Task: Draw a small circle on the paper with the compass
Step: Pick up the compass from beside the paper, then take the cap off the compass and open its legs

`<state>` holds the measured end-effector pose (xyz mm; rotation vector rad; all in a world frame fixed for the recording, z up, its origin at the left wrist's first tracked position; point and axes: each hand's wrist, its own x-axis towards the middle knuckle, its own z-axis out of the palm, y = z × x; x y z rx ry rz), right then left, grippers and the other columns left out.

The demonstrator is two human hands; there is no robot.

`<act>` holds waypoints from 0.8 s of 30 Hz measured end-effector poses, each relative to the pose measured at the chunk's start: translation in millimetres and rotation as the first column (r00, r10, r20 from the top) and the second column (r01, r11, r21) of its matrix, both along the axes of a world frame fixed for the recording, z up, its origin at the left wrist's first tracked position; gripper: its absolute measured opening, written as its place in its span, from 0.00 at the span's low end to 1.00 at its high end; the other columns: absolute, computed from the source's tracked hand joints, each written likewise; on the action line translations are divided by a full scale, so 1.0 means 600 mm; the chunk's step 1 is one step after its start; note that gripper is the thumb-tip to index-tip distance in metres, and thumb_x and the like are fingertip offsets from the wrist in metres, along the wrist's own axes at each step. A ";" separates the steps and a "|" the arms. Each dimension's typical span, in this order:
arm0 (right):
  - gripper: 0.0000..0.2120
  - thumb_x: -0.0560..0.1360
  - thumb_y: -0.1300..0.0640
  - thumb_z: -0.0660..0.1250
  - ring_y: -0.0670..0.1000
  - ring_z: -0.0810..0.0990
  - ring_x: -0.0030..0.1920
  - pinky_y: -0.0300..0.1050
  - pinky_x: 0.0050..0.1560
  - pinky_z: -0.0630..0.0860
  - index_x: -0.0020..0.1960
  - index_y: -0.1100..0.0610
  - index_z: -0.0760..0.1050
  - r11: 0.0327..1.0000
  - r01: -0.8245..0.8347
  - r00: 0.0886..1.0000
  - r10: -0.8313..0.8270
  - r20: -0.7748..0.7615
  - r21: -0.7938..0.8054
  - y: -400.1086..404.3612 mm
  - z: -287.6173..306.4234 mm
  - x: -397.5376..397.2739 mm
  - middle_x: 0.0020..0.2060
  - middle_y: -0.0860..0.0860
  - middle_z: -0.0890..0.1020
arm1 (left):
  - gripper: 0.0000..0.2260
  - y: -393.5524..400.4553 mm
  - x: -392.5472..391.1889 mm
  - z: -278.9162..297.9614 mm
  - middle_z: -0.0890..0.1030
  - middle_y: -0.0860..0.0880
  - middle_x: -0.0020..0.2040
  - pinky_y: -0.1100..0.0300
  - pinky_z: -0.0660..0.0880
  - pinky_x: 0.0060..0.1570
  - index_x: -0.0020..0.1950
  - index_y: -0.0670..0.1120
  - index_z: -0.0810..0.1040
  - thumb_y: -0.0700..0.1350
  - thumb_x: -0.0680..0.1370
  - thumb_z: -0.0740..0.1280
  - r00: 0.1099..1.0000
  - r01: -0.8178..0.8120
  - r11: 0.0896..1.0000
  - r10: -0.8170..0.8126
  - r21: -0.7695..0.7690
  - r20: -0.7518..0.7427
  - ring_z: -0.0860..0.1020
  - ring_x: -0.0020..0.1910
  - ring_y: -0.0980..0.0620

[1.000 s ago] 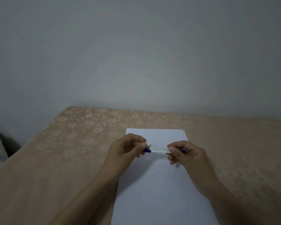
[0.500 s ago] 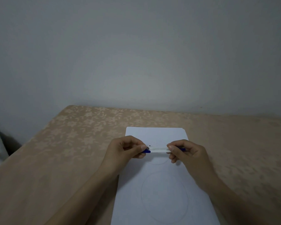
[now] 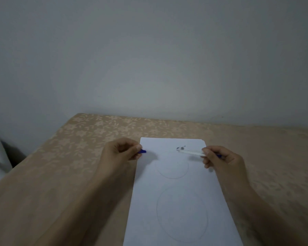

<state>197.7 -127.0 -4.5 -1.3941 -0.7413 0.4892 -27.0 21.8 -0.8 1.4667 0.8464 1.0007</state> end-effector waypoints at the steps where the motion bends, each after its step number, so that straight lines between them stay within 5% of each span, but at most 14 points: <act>1: 0.06 0.74 0.61 0.70 0.46 0.78 0.27 0.33 0.29 0.75 0.40 0.54 0.84 0.999 0.031 0.999 -0.031 -0.012 0.007 -0.003 0.001 0.010 0.27 0.50 0.83 | 0.05 0.012 -0.011 0.002 0.83 0.49 0.29 0.68 0.74 0.30 0.37 0.44 0.83 0.39 0.74 0.71 0.998 -0.037 0.999 0.037 0.003 -0.043 0.79 0.30 0.56; 6: 0.06 0.73 0.61 0.70 0.46 0.79 0.27 0.33 0.31 0.76 0.40 0.53 0.84 1.000 0.012 1.000 -0.012 -0.003 -0.012 0.000 -0.007 0.020 0.28 0.52 0.83 | 0.07 0.043 -0.029 -0.007 0.85 0.48 0.32 0.57 0.77 0.39 0.36 0.46 0.83 0.42 0.74 0.72 0.935 -0.102 0.990 0.127 0.093 -0.330 0.81 0.30 0.54; 10: 0.07 0.74 0.62 0.70 0.45 0.79 0.27 0.33 0.30 0.76 0.40 0.54 0.84 0.999 0.002 1.000 -0.002 0.014 -0.032 0.000 -0.010 0.021 0.28 0.52 0.84 | 0.06 0.047 -0.029 -0.014 0.85 0.50 0.31 0.64 0.75 0.33 0.36 0.48 0.82 0.43 0.74 0.72 0.850 -0.097 0.970 0.198 0.224 -0.489 0.80 0.28 0.56; 13: 0.06 0.74 0.62 0.70 0.45 0.79 0.27 0.33 0.30 0.77 0.41 0.54 0.84 1.000 0.009 1.000 -0.009 0.011 -0.027 -0.002 -0.011 0.024 0.28 0.51 0.84 | 0.05 0.046 -0.030 -0.014 0.83 0.51 0.36 0.63 0.70 0.34 0.36 0.49 0.82 0.45 0.73 0.72 0.744 -0.046 0.934 0.269 0.355 -0.612 0.78 0.36 0.56; 20: 0.06 0.74 0.63 0.70 0.45 0.78 0.26 0.34 0.29 0.76 0.41 0.56 0.83 0.999 0.007 0.999 -0.006 0.035 -0.036 -0.002 -0.011 0.023 0.26 0.50 0.83 | 0.03 0.033 -0.023 -0.011 0.81 0.51 0.45 0.60 0.69 0.35 0.44 0.50 0.81 0.45 0.76 0.67 0.691 0.028 0.871 0.338 0.491 -0.639 0.76 0.38 0.54; 24: 0.06 0.74 0.66 0.70 0.45 0.78 0.26 0.36 0.28 0.76 0.40 0.58 0.82 0.995 -0.091 0.991 0.094 0.097 -0.040 -0.002 0.000 0.011 0.25 0.49 0.82 | 0.05 -0.004 0.001 0.006 0.82 0.57 0.42 0.67 0.71 0.34 0.43 0.55 0.82 0.47 0.76 0.68 0.867 0.110 0.869 0.154 0.482 -0.474 0.78 0.38 0.59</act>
